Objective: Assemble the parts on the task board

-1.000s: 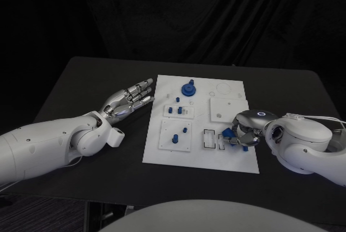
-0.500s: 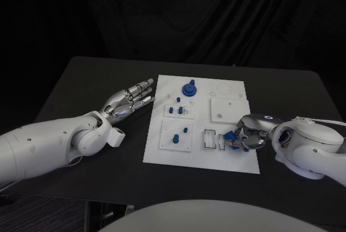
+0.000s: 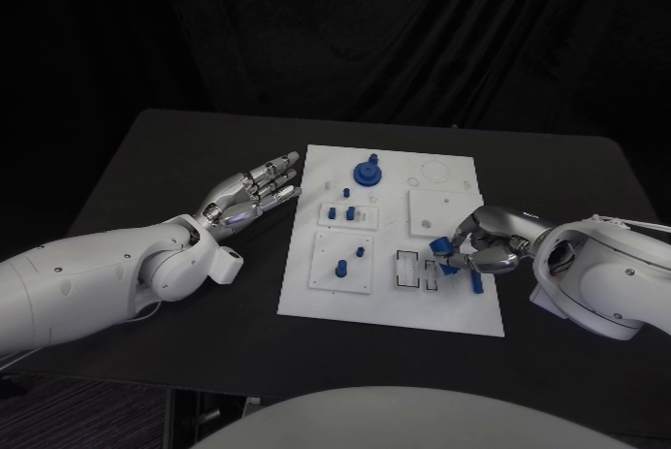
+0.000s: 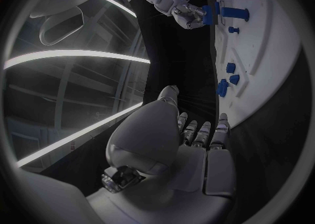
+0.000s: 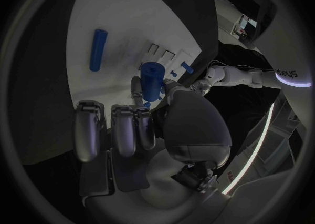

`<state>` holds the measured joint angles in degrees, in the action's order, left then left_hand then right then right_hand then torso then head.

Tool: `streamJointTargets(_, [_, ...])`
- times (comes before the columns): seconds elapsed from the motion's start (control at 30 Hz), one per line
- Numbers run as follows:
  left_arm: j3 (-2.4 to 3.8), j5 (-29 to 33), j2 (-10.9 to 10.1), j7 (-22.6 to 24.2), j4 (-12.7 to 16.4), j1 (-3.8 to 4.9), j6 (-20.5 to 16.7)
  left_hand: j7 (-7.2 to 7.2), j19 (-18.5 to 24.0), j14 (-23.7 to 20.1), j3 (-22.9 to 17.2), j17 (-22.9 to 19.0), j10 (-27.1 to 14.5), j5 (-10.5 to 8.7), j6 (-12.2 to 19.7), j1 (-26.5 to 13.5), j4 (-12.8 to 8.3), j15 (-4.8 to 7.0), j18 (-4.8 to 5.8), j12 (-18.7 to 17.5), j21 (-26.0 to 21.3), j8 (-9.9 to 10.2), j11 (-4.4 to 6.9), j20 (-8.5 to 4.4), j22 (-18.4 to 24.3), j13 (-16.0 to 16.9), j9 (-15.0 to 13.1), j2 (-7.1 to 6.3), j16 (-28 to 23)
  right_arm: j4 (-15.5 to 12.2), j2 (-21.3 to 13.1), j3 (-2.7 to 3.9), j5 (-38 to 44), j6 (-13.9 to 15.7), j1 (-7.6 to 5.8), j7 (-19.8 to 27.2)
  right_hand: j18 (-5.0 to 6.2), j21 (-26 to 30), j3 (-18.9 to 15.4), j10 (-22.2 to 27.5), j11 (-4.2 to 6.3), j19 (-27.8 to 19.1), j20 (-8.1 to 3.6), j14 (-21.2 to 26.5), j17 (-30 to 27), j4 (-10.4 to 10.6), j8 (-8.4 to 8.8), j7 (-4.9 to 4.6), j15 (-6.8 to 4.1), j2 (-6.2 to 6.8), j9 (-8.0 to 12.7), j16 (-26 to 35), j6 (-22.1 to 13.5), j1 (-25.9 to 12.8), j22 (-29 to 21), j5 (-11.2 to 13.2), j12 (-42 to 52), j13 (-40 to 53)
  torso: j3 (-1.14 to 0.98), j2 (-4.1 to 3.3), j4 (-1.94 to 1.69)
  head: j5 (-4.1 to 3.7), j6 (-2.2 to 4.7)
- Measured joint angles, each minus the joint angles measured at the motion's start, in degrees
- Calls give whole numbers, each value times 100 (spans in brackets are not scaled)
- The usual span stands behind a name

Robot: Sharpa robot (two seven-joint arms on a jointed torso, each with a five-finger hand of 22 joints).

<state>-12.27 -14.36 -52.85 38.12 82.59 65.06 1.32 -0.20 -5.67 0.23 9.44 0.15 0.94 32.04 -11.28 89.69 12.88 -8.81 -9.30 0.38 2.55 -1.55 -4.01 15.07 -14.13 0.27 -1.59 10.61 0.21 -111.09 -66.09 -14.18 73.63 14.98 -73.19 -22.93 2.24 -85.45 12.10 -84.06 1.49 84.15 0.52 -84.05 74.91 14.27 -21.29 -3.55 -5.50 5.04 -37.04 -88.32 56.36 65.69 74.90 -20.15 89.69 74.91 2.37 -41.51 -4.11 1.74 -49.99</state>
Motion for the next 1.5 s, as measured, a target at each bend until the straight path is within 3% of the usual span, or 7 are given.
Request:
streamJointTargets(0.83, [0,0,57,56,-19,-1,-2,21,-21,21,-16,1,19,0,-21,0,-16,-21,-1,0,24,0,-19,21,-48,6,-6,0,0,159,327,-3,-1844,24,-28,-91,0,70,0,15,15,0,0,-3,0,0,45,0,7,-77,-28,0,0,-77,3,23,0,0,16,-15,-23,-58,0])
streamJointTargets(1.5, [0,0,80,53,-49,-3,5,21,-21,20,-16,2,19,0,-21,0,-16,-20,-1,0,24,0,-19,21,-36,5,-4,0,0,343,566,-3,-2207,-107,13,-231,0,232,0,14,14,-21,21,0,0,0,123,40,20,-130,1,67,-41,-130,3,0,0,0,14,-1,-16,-46,0])
